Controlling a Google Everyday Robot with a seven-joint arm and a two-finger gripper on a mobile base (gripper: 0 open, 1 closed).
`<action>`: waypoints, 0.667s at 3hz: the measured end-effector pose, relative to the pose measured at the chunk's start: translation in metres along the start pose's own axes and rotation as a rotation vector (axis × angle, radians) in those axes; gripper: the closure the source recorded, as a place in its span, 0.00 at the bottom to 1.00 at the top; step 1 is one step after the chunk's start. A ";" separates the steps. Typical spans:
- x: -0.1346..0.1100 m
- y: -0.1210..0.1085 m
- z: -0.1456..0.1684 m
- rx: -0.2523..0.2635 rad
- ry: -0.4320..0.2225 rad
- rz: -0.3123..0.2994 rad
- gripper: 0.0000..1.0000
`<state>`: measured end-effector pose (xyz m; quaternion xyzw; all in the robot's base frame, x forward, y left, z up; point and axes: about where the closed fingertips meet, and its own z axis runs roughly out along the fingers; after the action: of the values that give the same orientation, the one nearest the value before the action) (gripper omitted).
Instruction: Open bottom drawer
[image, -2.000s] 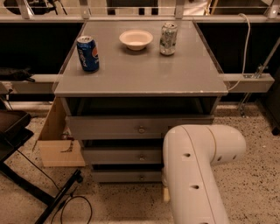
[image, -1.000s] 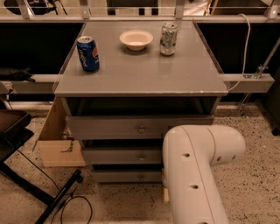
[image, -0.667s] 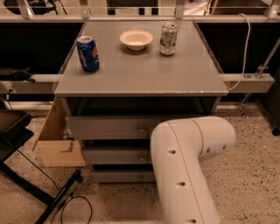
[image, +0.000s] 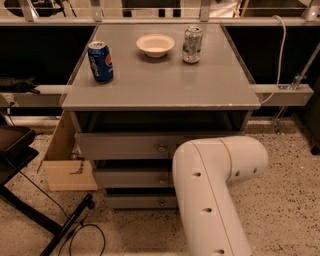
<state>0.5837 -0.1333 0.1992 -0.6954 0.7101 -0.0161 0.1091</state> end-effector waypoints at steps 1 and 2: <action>0.003 0.009 0.026 -0.030 -0.011 0.023 0.03; 0.004 0.008 0.026 -0.029 -0.013 0.024 0.25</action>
Offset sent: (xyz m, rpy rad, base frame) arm 0.0284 -0.0128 -0.0401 0.0548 0.0142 -0.0311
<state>0.5802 -0.1334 0.1717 -0.6885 0.7178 0.0000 0.1040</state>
